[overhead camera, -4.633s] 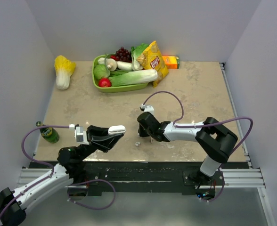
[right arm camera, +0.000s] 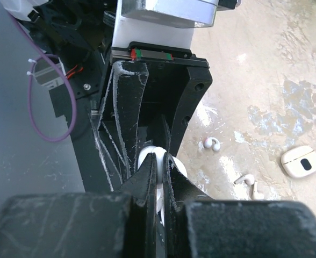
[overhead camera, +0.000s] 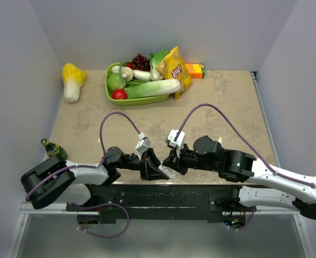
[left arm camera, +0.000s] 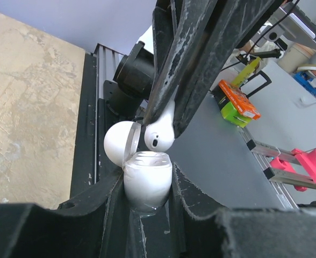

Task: Insert the wireless bluetooth earbuds into the charging case
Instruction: Place the earbud in the charging case.

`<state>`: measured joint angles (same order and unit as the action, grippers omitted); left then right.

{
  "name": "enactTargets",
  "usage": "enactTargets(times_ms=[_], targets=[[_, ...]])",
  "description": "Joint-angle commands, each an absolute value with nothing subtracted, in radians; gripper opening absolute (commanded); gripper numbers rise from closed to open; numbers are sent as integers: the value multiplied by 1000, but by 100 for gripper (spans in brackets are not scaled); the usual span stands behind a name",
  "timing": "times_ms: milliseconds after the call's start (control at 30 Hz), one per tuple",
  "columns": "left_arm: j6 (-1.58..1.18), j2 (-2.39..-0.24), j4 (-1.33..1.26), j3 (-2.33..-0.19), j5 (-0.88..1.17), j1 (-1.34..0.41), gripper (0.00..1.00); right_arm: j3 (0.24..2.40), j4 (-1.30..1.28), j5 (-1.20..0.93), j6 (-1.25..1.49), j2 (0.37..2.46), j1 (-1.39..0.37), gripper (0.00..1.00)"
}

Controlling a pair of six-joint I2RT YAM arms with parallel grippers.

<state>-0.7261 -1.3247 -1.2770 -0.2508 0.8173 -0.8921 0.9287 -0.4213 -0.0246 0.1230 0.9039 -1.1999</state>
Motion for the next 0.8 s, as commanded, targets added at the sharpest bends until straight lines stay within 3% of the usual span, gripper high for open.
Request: enactTargets(times_ms=[0, 767], targets=[[-739, -1304, -1810, -287, 831, -888, 0, 931, -419, 15, 121, 917, -1215, 0], [-698, -1246, -1732, -305, 834, -873, 0, 919, -428, 67, 135, 919, -1255, 0]])
